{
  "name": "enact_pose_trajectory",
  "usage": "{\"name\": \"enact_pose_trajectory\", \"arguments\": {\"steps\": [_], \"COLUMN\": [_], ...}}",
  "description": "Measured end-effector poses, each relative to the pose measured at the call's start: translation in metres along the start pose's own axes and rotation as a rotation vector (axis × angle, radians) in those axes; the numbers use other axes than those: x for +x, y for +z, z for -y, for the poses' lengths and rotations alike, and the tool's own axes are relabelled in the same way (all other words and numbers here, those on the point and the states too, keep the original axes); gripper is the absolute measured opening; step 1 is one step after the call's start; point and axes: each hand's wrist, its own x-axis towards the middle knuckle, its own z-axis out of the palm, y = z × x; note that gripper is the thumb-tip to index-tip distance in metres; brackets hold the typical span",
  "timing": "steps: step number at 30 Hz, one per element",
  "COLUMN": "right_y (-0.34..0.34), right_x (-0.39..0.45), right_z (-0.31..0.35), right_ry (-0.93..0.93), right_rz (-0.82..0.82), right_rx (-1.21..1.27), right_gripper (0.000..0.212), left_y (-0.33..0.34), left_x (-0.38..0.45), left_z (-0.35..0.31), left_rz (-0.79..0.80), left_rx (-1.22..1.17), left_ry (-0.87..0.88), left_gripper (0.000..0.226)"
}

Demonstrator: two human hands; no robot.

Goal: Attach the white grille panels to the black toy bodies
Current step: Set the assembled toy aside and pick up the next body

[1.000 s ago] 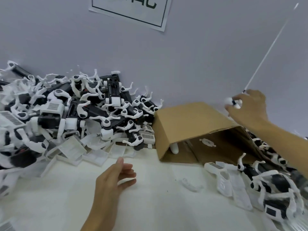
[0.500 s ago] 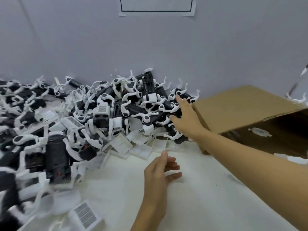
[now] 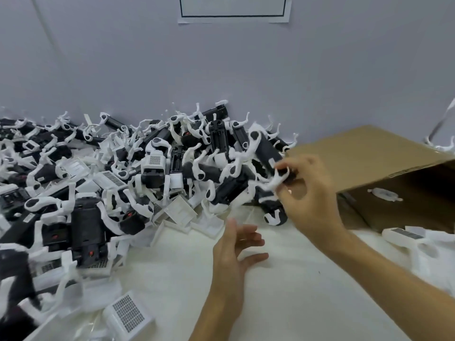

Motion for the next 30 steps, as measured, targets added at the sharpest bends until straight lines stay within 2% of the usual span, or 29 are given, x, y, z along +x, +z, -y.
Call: {"name": "enact_pose_trajectory", "arguments": {"steps": [3, 6, 9, 10, 12, 15, 18, 20, 22, 23, 27, 30], "right_y": [-0.015, -0.021, -0.023, -0.023, -0.024, -0.029, -0.036, -0.038, -0.038, -0.037, -0.035, -0.037], "right_x": [-0.047, -0.095, -0.12, -0.123, -0.128, -0.126, -0.117, -0.117, -0.12, -0.121, -0.119, -0.116], "right_z": [0.016, 0.021, 0.025, 0.028, 0.033, 0.038, 0.041, 0.039, 0.039, 0.04, 0.04, 0.038], "right_ry": [-0.06, -0.083, -0.11, -0.111, -0.08, 0.038, 0.35, 0.467, 0.508, 0.516, 0.527, 0.527], "right_rz": [0.042, 0.069, 0.099, 0.119, 0.162, 0.135, 0.073, 0.141, 0.203, 0.205, 0.169, 0.187], "right_rx": [0.003, -0.039, -0.063, -0.056, 0.01, 0.134, 0.213, 0.249, 0.264, 0.264, 0.272, 0.298], "right_gripper": [0.055, 0.066, 0.057, 0.054, 0.054, 0.054, 0.075, 0.079, 0.079, 0.076, 0.04, 0.038], "left_y": [-0.001, -0.001, -0.001, -0.001, 0.0, 0.002, 0.008, 0.011, 0.016, 0.018, 0.021, 0.02], "left_x": [-0.002, -0.003, -0.008, -0.009, -0.011, -0.014, -0.02, -0.024, -0.025, -0.025, -0.024, -0.024], "left_z": [-0.003, -0.004, -0.004, -0.004, -0.007, -0.01, -0.009, -0.006, -0.005, -0.004, -0.002, -0.001], "left_rz": [0.062, 0.138, 0.295, 0.321, 0.309, 0.286, 0.317, 0.338, 0.326, 0.32, 0.303, 0.307], "left_rx": [0.09, 0.158, 0.189, 0.193, 0.162, 0.02, -0.011, 0.005, 0.014, 0.019, 0.008, -0.023], "left_ry": [0.118, 0.114, 0.08, 0.068, 0.023, -0.082, -0.142, -0.145, -0.134, -0.123, -0.111, -0.144], "left_gripper": [0.074, 0.082, 0.059, 0.049, 0.043, 0.05, 0.058, 0.058, 0.046, 0.041, 0.042, 0.051]}}
